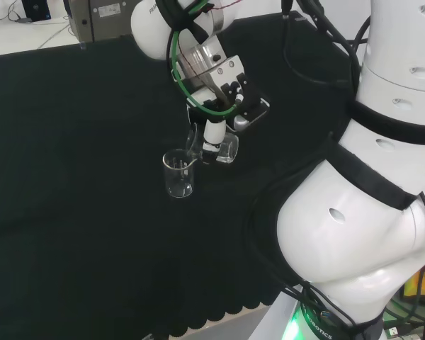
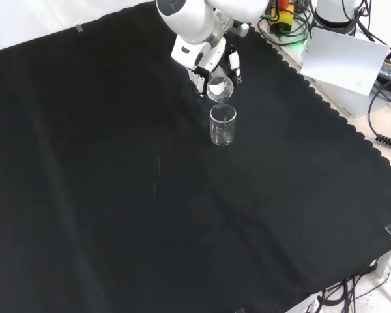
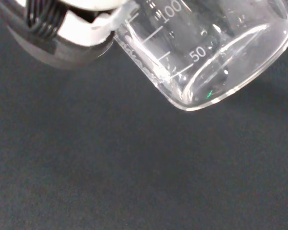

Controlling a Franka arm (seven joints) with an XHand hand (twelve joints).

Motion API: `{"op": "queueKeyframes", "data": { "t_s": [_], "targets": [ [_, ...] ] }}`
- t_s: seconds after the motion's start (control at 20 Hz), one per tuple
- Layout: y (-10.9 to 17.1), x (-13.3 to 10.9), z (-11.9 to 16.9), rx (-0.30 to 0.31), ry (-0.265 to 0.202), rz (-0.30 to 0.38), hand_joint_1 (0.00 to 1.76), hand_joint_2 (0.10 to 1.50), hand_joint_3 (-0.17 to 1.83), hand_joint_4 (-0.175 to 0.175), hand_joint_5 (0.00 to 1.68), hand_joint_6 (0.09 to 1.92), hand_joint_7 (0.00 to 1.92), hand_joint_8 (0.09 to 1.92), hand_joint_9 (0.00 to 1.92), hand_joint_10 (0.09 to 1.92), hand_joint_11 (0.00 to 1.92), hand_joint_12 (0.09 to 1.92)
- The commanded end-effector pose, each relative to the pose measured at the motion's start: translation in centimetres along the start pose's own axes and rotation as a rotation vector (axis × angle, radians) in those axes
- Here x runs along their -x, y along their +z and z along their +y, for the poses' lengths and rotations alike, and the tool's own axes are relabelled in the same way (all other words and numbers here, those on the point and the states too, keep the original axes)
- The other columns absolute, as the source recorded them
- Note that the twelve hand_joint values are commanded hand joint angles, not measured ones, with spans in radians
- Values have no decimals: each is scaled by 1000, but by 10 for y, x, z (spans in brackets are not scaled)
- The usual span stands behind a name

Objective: Pour the water from the handheld beaker into the one on the table.

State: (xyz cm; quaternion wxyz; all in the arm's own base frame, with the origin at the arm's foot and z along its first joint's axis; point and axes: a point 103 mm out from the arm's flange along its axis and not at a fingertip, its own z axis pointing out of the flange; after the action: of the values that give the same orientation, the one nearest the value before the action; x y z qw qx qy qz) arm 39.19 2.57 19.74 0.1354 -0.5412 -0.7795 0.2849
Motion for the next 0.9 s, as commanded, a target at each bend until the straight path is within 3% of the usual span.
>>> {"op": "queueKeyframes", "data": {
  "t_s": [0.05,0.9],
  "targets": [
    [-4,-2,0,-8,3,-19,1196,1034,-175,-78,1384,367,1472,955,1657,630,1419,758],
    [-21,-13,6,-83,20,-83,1195,1036,-175,-75,1372,391,1470,962,1657,638,1419,763]
  ]
}}
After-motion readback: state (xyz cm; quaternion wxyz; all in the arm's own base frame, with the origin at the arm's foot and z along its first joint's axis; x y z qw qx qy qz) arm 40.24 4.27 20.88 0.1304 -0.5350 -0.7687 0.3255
